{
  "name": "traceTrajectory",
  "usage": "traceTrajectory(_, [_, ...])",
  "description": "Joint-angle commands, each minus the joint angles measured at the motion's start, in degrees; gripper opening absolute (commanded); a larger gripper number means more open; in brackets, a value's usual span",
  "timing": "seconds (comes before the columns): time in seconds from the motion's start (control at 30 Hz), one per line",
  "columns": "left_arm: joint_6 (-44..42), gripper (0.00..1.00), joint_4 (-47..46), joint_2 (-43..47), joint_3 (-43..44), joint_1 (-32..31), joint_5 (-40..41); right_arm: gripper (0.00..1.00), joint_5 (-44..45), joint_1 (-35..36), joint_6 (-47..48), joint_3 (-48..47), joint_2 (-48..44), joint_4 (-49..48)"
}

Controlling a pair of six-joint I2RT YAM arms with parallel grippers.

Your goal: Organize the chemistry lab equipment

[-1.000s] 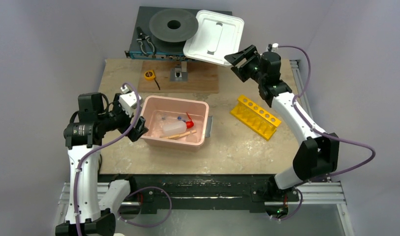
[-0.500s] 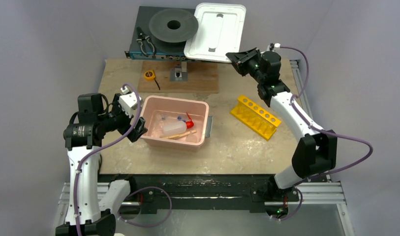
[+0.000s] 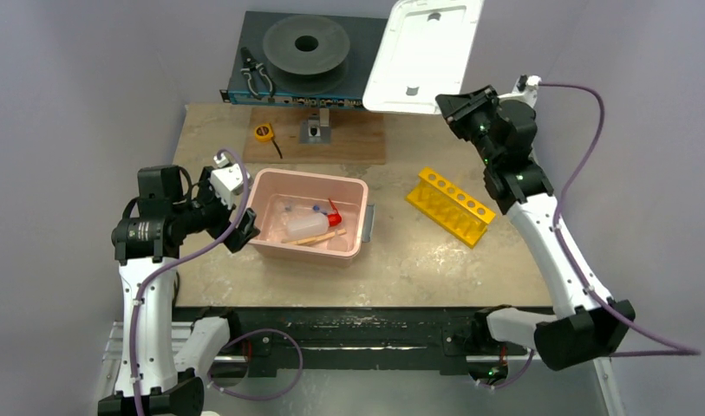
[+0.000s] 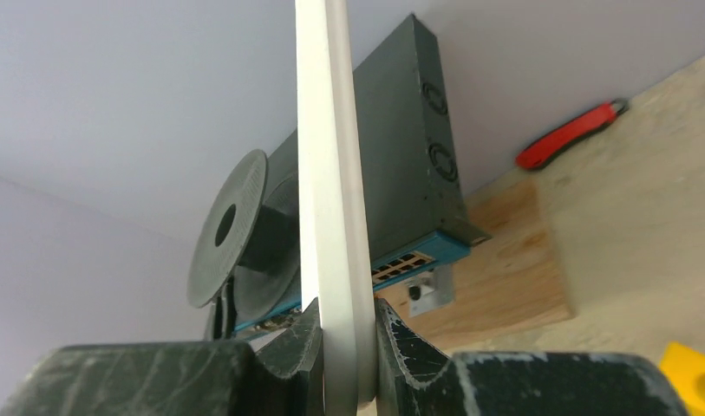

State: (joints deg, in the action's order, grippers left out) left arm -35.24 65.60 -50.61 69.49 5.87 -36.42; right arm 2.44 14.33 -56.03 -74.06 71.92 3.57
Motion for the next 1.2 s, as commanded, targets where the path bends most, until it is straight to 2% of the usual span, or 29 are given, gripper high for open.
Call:
traceTrajectory(0.0, [-0.9, 1.0, 0.8, -0.1, 2.5, 0.2, -2.2, 0.0, 3.5, 0.2, 14.4, -4.7, -7.2, 4.3])
traceTrajectory(0.1, [1.1, 1.0, 1.0, -0.8, 4.2, 0.1, -3.7, 0.0, 3.2, 4.0, 24.6, -6.5, -9.4, 9.1])
traceTrajectory(0.2, [4.8, 1.0, 1.5, -2.1, 7.4, 0.1, -5.3, 0.0, 8.0, 12.5, 36.6, -5.2, -11.1, 11.1])
traceTrajectory(0.37, [12.5, 1.0, 1.8, -3.4, 14.8, 0.1, -7.2, 0.0, 14.4, 23.0, 48.8, -3.5, -10.8, 12.6])
traceTrajectory(0.63, [34.2, 1.0, 0.3, -7.2, 31.2, 0.2, -3.5, 0.0, 23.1, 34.5, 61.8, -1.0, -9.6, 10.5])
traceTrajectory(0.77, [46.4, 1.0, -3.8, -8.9, 34.7, 1.1, -3.5, 0.0, 28.5, 39.6, 66.6, -1.1, -8.5, 10.4])
traceTrajectory(0.87, [55.4, 1.0, -10.4, -9.4, 34.0, 3.9, -8.0, 0.0, 32.2, 42.2, 68.6, -0.6, -9.5, 9.3])
traceTrajectory(0.93, [62.6, 1.0, -15.4, -10.7, 32.9, 7.1, -15.2, 0.0, 33.8, 44.6, 70.1, 0.0, -10.5, 8.5])
traceTrajectory(1.03, [79.1, 1.0, -26.5, -13.3, 28.7, 11.8, -26.8, 0.0, 36.9, 48.9, 73.5, 0.6, -10.8, 8.4])
traceTrajectory(1.1, [88.2, 1.0, -32.8, -14.8, 26.2, 13.0, -31.0, 0.0, 39.9, 52.5, 76.8, 1.9, -10.1, 7.5])
traceTrajectory(1.17, [88.6, 1.0, -32.6, -15.1, 25.6, 13.0, -30.3, 0.0, 43.6, 56.3, 80.7, 3.3, -8.7, 5.9])
